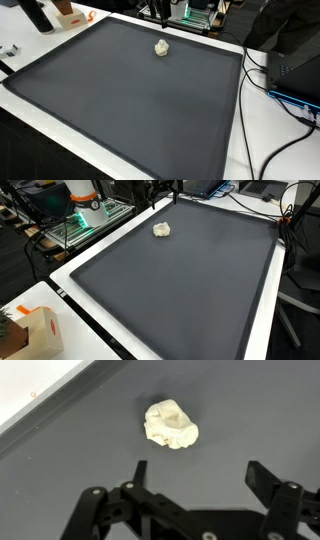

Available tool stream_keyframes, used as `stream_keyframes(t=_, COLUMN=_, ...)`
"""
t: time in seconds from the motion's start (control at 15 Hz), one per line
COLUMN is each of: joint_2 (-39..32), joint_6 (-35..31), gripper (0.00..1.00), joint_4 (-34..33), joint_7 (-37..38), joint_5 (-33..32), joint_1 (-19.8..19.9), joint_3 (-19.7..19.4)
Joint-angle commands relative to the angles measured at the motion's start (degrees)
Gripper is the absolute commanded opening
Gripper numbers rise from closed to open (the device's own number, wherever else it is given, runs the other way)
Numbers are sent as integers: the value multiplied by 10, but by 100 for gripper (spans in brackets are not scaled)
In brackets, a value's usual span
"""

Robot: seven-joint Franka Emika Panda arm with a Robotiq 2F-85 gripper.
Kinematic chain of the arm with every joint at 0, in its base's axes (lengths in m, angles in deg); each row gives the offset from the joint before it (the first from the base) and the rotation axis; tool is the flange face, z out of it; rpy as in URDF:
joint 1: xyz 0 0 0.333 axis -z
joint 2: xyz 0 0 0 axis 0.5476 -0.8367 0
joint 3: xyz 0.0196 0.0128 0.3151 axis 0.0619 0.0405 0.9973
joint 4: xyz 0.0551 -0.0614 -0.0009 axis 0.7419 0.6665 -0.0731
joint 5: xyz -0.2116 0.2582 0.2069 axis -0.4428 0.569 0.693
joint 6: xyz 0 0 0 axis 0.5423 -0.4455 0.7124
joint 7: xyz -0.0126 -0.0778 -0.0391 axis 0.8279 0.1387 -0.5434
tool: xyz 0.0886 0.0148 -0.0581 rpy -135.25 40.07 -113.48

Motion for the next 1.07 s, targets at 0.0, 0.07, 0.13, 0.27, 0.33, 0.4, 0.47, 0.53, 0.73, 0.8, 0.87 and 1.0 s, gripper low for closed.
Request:
stream_keyframes(t=0.0, joint_2=-39, joint_6=-38, gripper=100, joint_4=15, joint_7=2, joint_5=6, joint_1=-13, joint_3=1)
stream_keyframes(t=0.07, joint_2=-50, joint_6=-49, gripper=100, joint_4=18, joint_7=7, joint_5=1, joint_1=-16, joint_3=1)
stream_keyframes(t=0.13, joint_2=-61, joint_6=-57, gripper=100, joint_4=20, joint_7=3, joint_5=2, joint_1=-19, joint_3=0)
stream_keyframes(t=0.27, joint_2=-81, joint_6=-71, gripper=100, joint_4=21, joint_7=6, joint_5=-3, joint_1=-24, joint_3=-2)
stream_keyframes(t=0.33, joint_2=-90, joint_6=-78, gripper=100, joint_4=22, joint_7=8, joint_5=-6, joint_1=-26, joint_3=-3)
stream_keyframes(t=0.4, joint_2=-98, joint_6=-86, gripper=100, joint_4=24, joint_7=9, joint_5=-8, joint_1=-28, joint_3=-5)
stream_keyframes(t=0.47, joint_2=-104, joint_6=-94, gripper=100, joint_4=25, joint_7=8, joint_5=-8, joint_1=-29, joint_3=-6)
stream_keyframes(t=0.53, joint_2=-111, joint_6=-99, gripper=100, joint_4=26, joint_7=8, joint_5=-12, joint_1=-30, joint_3=-8)
stream_keyframes(t=0.73, joint_2=-126, joint_6=-111, gripper=100, joint_4=29, joint_7=9, joint_5=-16, joint_1=-33, joint_3=-13)
stream_keyframes(t=0.8, joint_2=-131, joint_6=-112, gripper=100, joint_4=28, joint_7=6, joint_5=-13, joint_1=-33, joint_3=-14)
stream_keyframes(t=0.87, joint_2=-135, joint_6=-112, gripper=100, joint_4=28, joint_7=4, joint_5=-12, joint_1=-34, joint_3=-15)
stream_keyframes(t=1.0, joint_2=-142, joint_6=-112, gripper=94, joint_4=26, joint_7=5, joint_5=-13, joint_1=-35, joint_3=-17)
